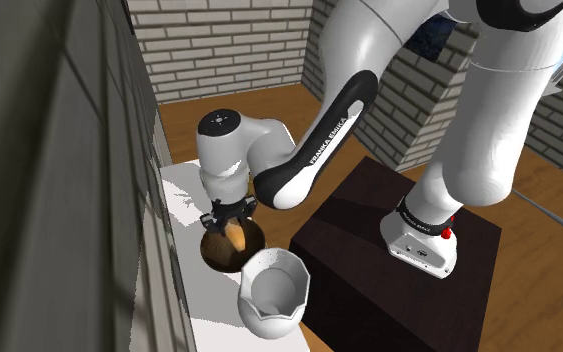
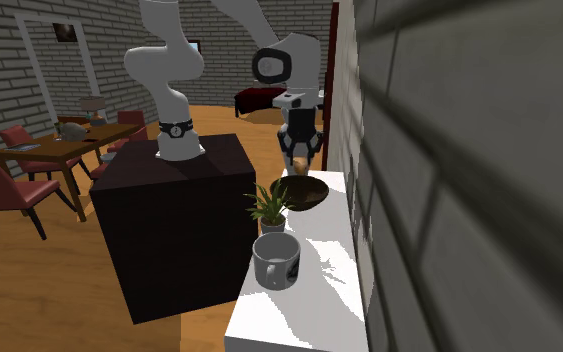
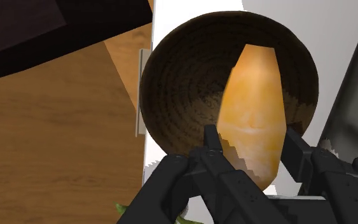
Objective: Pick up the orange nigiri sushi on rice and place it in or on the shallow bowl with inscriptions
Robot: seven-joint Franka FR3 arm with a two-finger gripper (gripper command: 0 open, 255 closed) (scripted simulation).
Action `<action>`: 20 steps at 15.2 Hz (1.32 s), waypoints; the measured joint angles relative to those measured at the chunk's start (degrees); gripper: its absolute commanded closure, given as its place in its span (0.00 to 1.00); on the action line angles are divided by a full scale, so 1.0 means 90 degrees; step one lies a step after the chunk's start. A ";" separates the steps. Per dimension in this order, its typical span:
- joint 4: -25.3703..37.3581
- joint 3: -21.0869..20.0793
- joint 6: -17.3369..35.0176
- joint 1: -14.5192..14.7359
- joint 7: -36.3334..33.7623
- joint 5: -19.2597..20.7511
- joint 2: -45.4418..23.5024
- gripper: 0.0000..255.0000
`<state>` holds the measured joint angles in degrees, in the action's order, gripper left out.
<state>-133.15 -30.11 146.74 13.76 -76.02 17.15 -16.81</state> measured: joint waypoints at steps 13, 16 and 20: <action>0.0112 0.0611 0.0696 0.0446 -0.0623 0.0872 -0.0902 1.00; 0.0117 0.0618 0.0702 0.0449 -0.0627 0.0880 -0.0911 1.00; 0.0118 0.0619 0.0703 0.0450 -0.0627 0.0882 -0.0913 0.00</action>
<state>-132.09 -24.53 153.07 17.81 -81.66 25.09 -25.03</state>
